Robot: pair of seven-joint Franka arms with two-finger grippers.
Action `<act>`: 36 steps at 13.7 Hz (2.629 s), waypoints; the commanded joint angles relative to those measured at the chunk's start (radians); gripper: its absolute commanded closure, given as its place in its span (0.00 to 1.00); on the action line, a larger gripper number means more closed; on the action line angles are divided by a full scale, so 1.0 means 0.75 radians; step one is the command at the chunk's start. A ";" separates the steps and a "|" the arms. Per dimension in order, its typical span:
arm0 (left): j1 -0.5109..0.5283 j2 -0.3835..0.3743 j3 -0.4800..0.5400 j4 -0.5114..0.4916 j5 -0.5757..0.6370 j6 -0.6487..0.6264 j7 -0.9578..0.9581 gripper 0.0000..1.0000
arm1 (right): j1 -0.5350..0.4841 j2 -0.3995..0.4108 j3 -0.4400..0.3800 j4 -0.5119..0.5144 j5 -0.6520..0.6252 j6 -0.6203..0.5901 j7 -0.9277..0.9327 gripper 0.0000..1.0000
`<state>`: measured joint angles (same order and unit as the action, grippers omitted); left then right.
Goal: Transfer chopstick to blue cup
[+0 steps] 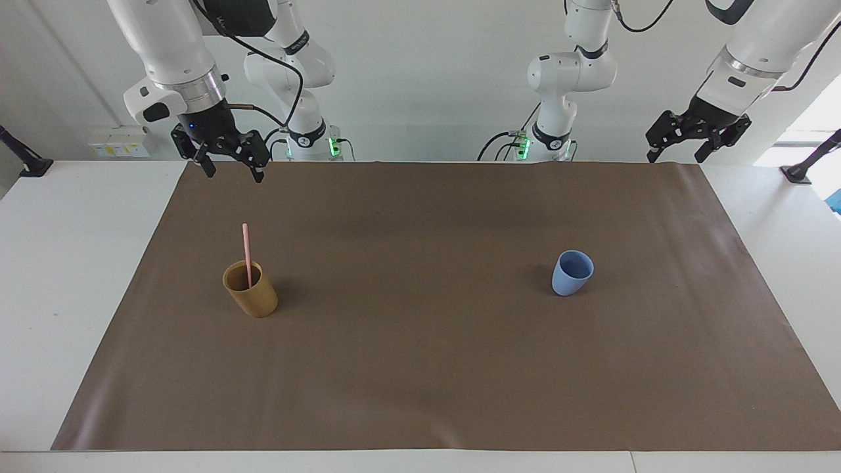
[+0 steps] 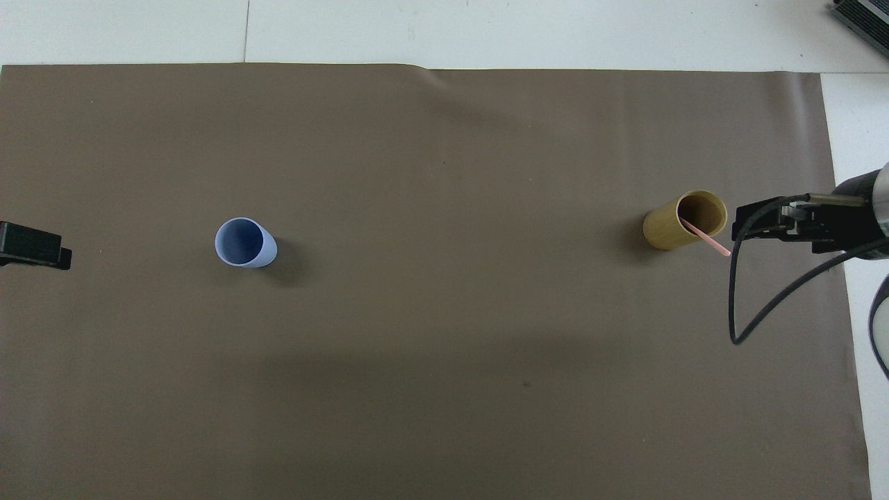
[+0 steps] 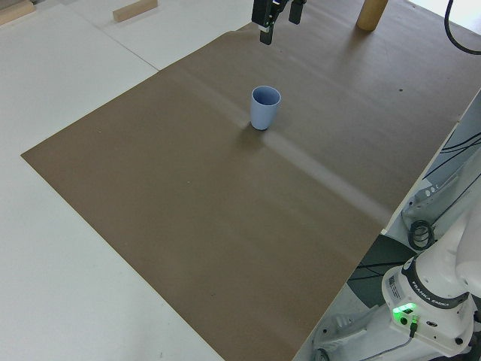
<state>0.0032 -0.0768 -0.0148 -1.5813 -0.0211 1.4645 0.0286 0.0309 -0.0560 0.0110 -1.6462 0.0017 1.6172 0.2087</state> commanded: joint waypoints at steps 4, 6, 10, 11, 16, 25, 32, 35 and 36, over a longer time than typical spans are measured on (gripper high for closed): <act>-0.023 -0.033 0.012 -0.060 0.012 0.043 0.001 0.00 | -0.015 0.011 0.004 0.025 0.035 -0.017 0.016 0.00; -0.021 -0.031 0.012 -0.072 0.010 0.064 0.003 0.00 | -0.015 0.011 0.004 0.025 0.035 -0.019 0.016 0.00; -0.023 -0.022 0.012 -0.131 0.010 0.139 0.001 0.00 | -0.015 0.011 0.004 0.025 0.034 -0.019 0.016 0.00; -0.021 -0.022 0.014 -0.152 0.010 0.162 0.003 0.00 | -0.015 0.011 0.004 0.025 0.035 -0.019 0.016 0.00; -0.025 -0.014 0.014 -0.278 0.010 0.317 0.003 0.00 | -0.015 0.013 0.004 0.025 0.035 -0.019 0.014 0.00; -0.076 0.106 0.012 -0.450 0.008 0.602 -0.052 0.00 | -0.015 0.011 0.004 0.025 0.035 -0.019 0.016 0.00; -0.172 0.293 0.012 -0.505 0.008 0.810 -0.273 0.00 | -0.015 0.011 0.004 0.025 0.035 -0.019 0.016 0.00; -0.172 0.323 0.012 -0.561 0.008 0.882 -0.275 0.00 | -0.015 0.011 0.004 0.025 0.035 -0.019 0.016 0.00; -0.172 0.340 0.012 -0.569 0.008 0.908 -0.275 0.00 | -0.015 0.011 0.004 0.025 0.035 -0.019 0.016 0.00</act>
<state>-0.1102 0.1699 -0.0195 -1.9715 -0.0214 2.0893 -0.1618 0.0309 -0.0560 0.0110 -1.6461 0.0017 1.6172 0.2087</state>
